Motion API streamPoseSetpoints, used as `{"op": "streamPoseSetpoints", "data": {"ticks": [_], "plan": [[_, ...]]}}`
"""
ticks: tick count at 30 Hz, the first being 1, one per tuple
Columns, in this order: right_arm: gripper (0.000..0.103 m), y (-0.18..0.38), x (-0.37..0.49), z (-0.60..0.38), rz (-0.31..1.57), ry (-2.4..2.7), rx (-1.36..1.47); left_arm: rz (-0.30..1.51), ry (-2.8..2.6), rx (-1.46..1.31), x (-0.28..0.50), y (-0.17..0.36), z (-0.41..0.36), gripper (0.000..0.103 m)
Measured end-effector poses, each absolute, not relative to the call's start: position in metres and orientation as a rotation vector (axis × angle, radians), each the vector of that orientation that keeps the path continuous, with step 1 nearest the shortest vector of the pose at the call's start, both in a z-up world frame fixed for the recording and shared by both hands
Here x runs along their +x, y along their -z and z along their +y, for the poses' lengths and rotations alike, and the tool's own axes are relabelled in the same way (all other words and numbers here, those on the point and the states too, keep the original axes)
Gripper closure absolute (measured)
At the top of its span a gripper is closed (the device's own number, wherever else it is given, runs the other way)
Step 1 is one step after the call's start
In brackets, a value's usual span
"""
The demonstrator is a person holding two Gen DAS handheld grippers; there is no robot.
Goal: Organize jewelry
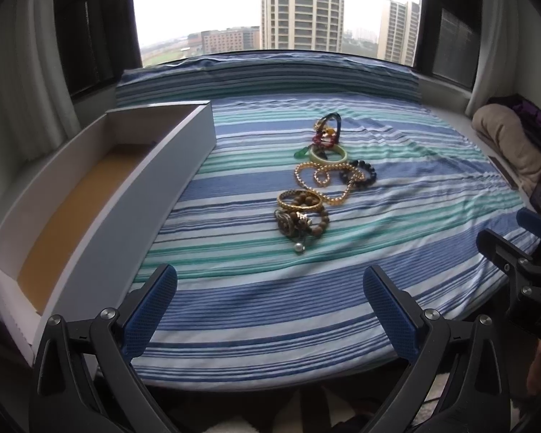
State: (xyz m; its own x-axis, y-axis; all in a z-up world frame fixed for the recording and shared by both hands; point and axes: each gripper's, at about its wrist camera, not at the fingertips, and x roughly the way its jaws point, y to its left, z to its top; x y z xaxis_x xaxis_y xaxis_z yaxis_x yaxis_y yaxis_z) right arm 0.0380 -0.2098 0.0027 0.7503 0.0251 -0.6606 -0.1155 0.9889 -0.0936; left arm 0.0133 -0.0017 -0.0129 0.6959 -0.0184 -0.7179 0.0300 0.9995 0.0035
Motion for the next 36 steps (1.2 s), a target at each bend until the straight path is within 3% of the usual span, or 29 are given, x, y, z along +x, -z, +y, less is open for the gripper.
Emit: {"op": "streamPoseSetpoints", "data": {"ticks": [36], "plan": [[0.016,-0.0097,0.0415,-0.2126,0.723,-0.086,-0.097,0.775,0.007,0.029,0.0132,0.0062,-0.0005,0.000]]}}
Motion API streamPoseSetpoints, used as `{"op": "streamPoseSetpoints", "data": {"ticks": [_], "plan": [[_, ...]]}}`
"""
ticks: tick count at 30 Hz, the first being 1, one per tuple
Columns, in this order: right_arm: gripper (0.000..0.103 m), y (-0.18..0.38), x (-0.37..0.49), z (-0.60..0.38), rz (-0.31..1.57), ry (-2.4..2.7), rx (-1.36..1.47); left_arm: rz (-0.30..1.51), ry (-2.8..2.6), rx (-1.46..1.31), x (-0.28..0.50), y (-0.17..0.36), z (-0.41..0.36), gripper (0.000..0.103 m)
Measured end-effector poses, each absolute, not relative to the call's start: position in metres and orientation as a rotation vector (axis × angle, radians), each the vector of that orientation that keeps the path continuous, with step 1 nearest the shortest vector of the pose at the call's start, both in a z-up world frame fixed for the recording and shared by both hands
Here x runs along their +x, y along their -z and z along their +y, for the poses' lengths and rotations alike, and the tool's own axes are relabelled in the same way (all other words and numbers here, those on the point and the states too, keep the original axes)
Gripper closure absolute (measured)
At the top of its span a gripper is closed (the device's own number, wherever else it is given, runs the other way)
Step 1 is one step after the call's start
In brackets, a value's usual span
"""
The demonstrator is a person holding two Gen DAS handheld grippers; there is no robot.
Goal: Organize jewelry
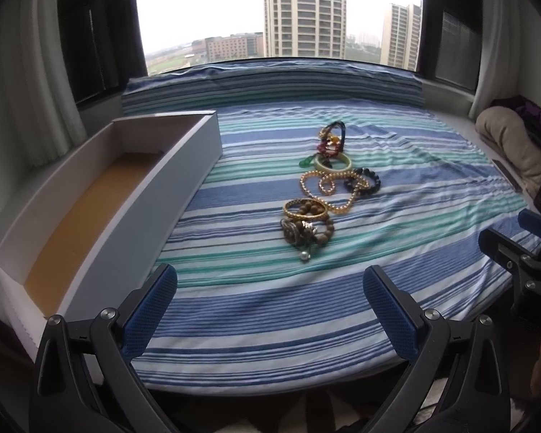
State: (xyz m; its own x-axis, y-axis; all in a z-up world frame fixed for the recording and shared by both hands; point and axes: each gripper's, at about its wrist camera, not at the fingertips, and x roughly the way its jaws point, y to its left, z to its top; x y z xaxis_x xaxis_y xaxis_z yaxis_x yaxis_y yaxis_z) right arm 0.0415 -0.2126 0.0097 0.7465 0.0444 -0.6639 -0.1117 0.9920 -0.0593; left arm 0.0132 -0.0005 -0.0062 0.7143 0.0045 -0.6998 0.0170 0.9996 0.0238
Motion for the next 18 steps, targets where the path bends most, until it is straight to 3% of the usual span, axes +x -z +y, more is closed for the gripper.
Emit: {"op": "streamPoseSetpoints", "data": {"ticks": [18], "plan": [[0.016,-0.0096,0.0394,-0.2085,0.722,-0.095,-0.114,0.778,0.009,0.040,0.0133,0.0067,-0.0031,0.000]]}}
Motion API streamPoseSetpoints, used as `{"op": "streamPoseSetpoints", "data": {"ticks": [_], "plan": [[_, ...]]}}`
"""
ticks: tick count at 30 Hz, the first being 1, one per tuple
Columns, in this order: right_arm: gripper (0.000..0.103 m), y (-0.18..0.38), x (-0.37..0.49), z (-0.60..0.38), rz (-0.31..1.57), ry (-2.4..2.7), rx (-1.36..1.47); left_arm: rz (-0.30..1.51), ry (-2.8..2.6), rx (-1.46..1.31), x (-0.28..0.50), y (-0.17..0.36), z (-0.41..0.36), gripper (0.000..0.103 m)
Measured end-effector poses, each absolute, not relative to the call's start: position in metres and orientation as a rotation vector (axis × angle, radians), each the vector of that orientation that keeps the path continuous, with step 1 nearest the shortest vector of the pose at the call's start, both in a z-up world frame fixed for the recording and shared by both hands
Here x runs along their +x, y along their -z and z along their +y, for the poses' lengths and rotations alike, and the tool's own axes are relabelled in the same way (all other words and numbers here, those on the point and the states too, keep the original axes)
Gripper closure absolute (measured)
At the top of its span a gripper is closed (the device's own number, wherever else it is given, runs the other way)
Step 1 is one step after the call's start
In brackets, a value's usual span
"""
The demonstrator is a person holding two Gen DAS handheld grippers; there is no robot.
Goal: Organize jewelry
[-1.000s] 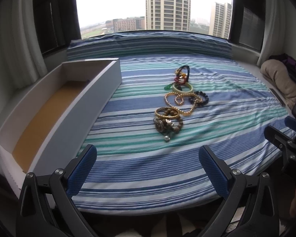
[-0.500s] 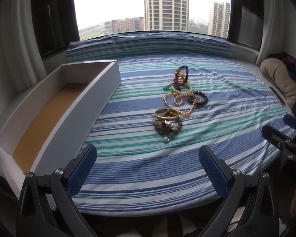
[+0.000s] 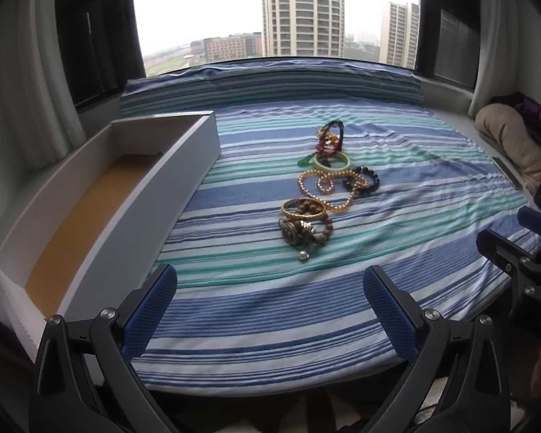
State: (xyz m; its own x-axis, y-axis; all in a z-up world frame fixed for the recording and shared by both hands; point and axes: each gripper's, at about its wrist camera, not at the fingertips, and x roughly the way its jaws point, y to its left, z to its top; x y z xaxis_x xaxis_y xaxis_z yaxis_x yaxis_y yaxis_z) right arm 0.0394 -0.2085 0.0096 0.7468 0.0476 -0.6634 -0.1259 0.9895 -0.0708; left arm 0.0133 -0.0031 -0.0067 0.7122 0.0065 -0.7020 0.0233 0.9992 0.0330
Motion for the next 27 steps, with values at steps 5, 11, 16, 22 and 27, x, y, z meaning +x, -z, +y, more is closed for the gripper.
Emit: {"op": "streamPoseSetpoints", "data": {"ticks": [5,11,16,22,27], "plan": [[0.016,-0.010,0.039,-0.210,0.719,-0.072,-0.120,0.786,0.008,0.039,0.013,0.008,-0.002,0.000],[0.016,-0.006,0.041,-0.210,0.735,-0.061,-0.124,0.792,0.004,0.030,0.015,0.009,0.000,0.000],[0.016,-0.006,0.041,-0.210,0.734,-0.060,-0.128,0.803,0.007,0.036,0.016,0.012,-0.002,0.000],[0.016,-0.003,0.044,-0.211,0.745,-0.055,-0.126,0.813,0.007,0.035,0.018,0.014,-0.002,0.000],[0.016,0.000,0.046,-0.211,0.752,-0.047,-0.133,0.830,0.008,0.034,0.020,0.018,-0.001,0.000]]}}
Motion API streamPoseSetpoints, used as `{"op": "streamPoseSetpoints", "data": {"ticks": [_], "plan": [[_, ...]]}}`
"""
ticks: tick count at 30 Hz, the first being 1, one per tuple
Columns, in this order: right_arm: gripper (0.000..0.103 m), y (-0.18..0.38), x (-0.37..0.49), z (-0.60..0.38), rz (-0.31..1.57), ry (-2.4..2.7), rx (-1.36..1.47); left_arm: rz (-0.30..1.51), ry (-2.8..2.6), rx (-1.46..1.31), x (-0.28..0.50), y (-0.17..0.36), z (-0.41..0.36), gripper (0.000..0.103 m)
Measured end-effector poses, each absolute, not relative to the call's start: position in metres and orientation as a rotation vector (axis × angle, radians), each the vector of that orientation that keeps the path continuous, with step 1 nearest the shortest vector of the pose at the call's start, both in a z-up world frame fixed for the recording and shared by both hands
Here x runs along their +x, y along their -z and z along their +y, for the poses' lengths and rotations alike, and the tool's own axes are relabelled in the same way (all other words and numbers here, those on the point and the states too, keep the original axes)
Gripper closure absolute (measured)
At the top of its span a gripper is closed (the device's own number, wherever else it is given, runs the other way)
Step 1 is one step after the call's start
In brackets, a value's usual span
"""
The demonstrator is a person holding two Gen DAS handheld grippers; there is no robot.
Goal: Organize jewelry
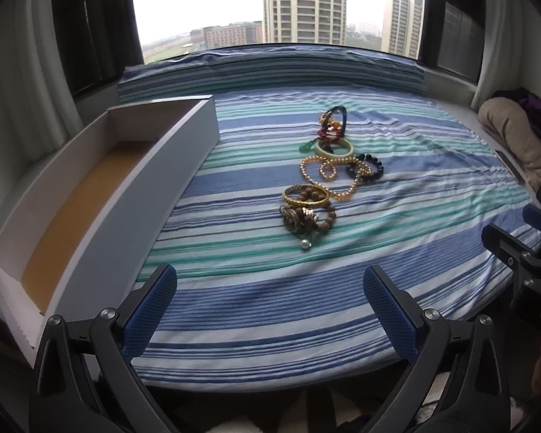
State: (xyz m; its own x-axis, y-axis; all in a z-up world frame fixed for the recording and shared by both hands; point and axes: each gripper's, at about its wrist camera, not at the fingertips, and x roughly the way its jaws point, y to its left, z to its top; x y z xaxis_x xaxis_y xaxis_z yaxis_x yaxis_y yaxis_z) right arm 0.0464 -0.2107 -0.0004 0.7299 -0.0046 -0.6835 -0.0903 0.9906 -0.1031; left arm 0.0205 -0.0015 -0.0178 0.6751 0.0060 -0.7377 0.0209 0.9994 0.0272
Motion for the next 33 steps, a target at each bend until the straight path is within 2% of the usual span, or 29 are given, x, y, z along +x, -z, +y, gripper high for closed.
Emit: {"op": "streamPoseSetpoints", "data": {"ticks": [16,25,33], "plan": [[0.016,0.015,0.061,-0.218,0.804,-0.043,-0.120,0.924,0.157,0.010,0.049,0.037,-0.004,0.001],[0.016,0.028,0.072,-0.233,0.837,-0.027,-0.088,1.135,0.376,-0.002,0.148,0.062,-0.014,0.001],[0.016,0.039,0.079,-0.248,0.870,-0.011,-0.054,1.314,0.379,0.066,0.225,0.117,-0.039,0.001]]}}
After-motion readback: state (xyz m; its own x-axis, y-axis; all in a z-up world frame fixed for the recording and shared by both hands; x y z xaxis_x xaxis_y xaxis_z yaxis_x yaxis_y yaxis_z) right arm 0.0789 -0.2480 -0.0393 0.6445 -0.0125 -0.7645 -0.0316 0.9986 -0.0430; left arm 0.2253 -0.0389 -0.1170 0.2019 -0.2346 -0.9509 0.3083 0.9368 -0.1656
